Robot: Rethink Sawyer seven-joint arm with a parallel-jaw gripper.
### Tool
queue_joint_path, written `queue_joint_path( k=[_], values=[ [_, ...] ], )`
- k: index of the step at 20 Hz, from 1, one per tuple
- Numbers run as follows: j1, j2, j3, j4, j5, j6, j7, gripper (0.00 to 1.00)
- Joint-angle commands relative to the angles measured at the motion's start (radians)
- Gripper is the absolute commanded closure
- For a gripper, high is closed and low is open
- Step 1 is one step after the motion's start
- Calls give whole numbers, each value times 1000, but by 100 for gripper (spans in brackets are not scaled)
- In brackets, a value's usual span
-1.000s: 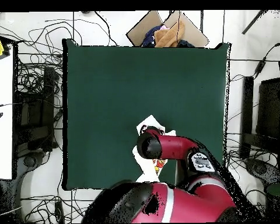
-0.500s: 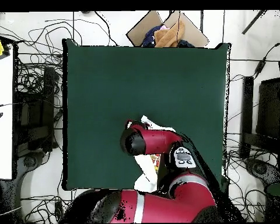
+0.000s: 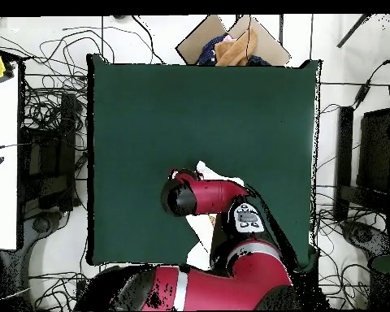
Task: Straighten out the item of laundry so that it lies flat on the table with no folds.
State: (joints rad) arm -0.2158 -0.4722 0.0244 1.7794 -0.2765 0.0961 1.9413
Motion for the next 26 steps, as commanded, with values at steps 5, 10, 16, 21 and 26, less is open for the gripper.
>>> queue_joint_path(
  k=[5, 10, 16, 21, 26],
  values=[
    [21, 15, 36, 26, 48, 93, 130, 0],
    [19, 50, 50, 38, 40, 65, 133, 0],
    [79, 106, -27, 31, 29, 10, 164, 0],
    [128, 179, -167, 7, -7, -68, 169, 0],
    [154, 274, -257, -4, 11, -207, 176, 0]
  ],
)
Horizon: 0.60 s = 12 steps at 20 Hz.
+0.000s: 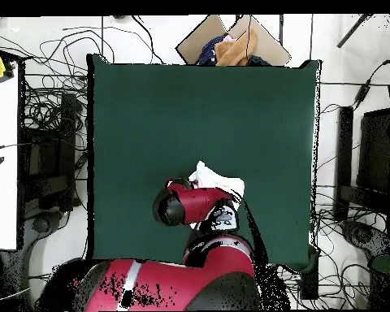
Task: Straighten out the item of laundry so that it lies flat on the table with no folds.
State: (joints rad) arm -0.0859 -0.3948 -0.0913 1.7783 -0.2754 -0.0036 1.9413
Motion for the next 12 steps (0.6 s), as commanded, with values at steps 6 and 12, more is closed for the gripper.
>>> queue_joint_path(
  k=[6, 12],
  values=[
    [49, 197, -191, 12, 55, -155, 167, 0],
    [26, 149, -197, 36, 52, -126, 135, 0]
  ],
)
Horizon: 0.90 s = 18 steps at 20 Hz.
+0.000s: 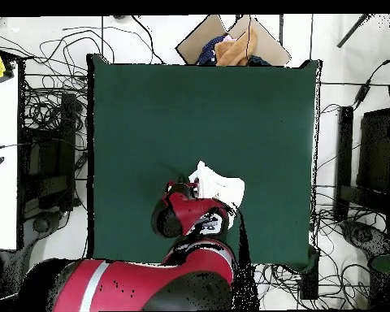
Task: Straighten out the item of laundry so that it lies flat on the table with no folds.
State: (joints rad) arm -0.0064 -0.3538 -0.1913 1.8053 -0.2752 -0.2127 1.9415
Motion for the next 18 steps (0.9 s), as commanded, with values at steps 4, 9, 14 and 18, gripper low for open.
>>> queue_joint_path(
  k=[4, 9, 14, 18],
  values=[
    [-28, 116, -146, 20, 75, 58, 147, 0],
    [34, 146, -206, 38, 146, 23, 182, 0],
    [57, 185, -229, 40, 201, -23, 186, 0],
    [58, 206, -228, 33, 222, -37, 170, 0]
  ],
)
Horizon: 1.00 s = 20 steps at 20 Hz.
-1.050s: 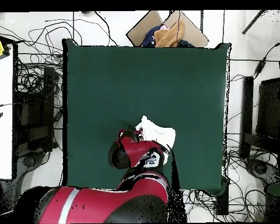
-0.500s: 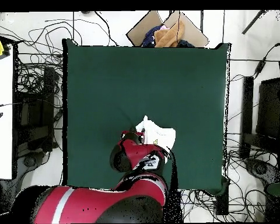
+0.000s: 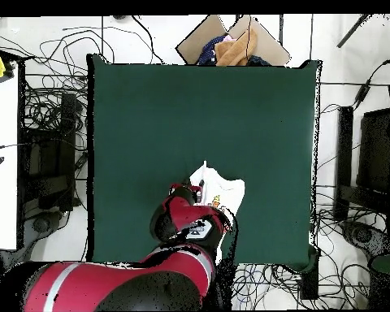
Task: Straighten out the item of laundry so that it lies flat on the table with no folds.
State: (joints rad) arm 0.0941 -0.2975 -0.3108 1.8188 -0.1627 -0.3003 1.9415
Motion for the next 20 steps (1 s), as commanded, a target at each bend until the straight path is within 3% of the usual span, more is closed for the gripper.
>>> queue_joint_path(
  k=[1, 7, 8, 13, 16, 20],
  values=[
    [-46, 155, -106, 9, 107, 62, 157, 0],
    [-79, 201, -71, -47, 72, 46, 107, 0],
    [-77, 197, -70, -45, 74, 49, 101, 100],
    [-89, 134, -32, 1, 79, 57, 133, 100],
    [-139, 44, 50, 32, 27, 115, 126, 100],
    [-142, -110, 128, 106, 39, 230, 132, 100]
  ],
)
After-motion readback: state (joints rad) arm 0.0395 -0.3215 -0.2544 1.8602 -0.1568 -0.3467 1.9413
